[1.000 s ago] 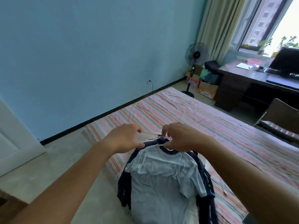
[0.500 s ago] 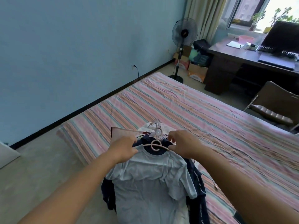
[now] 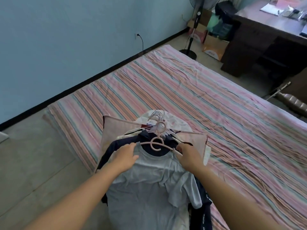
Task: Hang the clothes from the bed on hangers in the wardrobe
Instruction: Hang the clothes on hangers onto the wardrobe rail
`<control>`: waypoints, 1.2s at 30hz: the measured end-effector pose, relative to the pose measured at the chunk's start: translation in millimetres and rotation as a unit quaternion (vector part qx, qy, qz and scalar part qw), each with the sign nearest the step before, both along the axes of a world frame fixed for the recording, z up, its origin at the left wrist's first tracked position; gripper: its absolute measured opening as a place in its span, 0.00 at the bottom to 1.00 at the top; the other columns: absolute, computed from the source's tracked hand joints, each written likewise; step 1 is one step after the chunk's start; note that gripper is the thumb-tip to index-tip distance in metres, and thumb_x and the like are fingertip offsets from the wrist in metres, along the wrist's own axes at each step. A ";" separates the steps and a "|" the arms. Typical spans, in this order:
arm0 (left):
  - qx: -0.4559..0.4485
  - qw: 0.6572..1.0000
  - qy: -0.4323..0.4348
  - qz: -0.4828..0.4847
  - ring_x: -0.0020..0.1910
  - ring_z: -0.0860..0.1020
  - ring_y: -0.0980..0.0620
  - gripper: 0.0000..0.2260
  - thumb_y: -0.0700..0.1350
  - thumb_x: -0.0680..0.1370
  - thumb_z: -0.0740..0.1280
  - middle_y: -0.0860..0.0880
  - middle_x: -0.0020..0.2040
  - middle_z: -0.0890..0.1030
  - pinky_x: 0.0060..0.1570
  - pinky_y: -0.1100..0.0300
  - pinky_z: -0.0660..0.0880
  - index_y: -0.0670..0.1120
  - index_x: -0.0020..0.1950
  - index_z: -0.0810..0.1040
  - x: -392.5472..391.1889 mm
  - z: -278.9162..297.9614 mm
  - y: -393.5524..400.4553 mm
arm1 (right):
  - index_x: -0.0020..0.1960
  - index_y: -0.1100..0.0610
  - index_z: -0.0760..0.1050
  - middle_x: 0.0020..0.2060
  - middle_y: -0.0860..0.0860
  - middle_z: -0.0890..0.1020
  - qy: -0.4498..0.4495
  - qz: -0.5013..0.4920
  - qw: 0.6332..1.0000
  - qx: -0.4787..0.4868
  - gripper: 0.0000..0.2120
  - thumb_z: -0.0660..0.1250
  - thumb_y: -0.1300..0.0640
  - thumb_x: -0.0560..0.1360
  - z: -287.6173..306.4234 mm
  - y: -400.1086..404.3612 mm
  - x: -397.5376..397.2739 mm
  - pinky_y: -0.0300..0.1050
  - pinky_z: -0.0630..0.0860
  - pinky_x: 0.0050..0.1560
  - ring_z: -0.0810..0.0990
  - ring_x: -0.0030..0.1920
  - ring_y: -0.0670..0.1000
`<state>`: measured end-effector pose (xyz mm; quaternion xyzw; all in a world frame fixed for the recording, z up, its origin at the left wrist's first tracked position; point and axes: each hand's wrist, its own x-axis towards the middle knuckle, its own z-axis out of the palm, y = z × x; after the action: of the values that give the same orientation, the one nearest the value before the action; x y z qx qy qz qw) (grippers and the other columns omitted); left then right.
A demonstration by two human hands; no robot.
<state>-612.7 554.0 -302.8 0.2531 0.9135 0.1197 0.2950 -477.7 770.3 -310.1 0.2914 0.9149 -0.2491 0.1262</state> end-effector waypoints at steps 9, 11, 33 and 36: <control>-0.116 0.992 0.002 -0.058 0.79 0.48 0.43 0.33 0.50 0.82 0.63 0.42 0.80 0.49 0.75 0.49 0.52 0.46 0.81 0.47 -34.8 -84.0 23.9 | 0.59 0.52 0.80 0.54 0.49 0.80 -0.007 -0.048 0.998 -0.029 0.12 0.65 0.60 0.77 -84.9 24.1 -21.7 0.49 0.76 0.46 0.80 0.52 0.55; -0.102 0.992 0.031 -0.061 0.78 0.54 0.43 0.32 0.49 0.81 0.63 0.43 0.79 0.56 0.75 0.50 0.55 0.46 0.80 0.52 -39.3 -98.6 27.8 | 0.60 0.52 0.79 0.53 0.51 0.82 -0.025 -0.057 0.997 -0.048 0.13 0.63 0.59 0.78 -102.8 25.9 -23.5 0.50 0.77 0.48 0.80 0.51 0.56; 0.143 0.977 0.025 0.155 0.47 0.76 0.53 0.05 0.39 0.79 0.64 0.53 0.46 0.78 0.45 0.59 0.68 0.48 0.50 0.77 -11.9 -68.4 -42.3 | 0.48 0.44 0.72 0.38 0.46 0.77 0.115 -0.067 0.982 -0.133 0.10 0.66 0.59 0.79 -67.2 -18.9 -6.4 0.45 0.67 0.38 0.75 0.41 0.49; 0.183 0.968 0.032 0.167 0.47 0.77 0.54 0.09 0.36 0.79 0.64 0.54 0.47 0.80 0.45 0.60 0.69 0.49 0.50 0.78 0.2 -42.2 -59.9 | 0.47 0.45 0.75 0.37 0.46 0.77 0.139 -0.040 0.978 -0.148 0.11 0.68 0.62 0.78 -33.0 -28.2 0.3 0.43 0.69 0.38 0.75 0.39 0.48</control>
<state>-612.5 494.0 -345.0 0.1504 0.9142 0.3246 0.1903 -477.4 742.1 -343.1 0.2687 0.8639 -0.4250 0.0293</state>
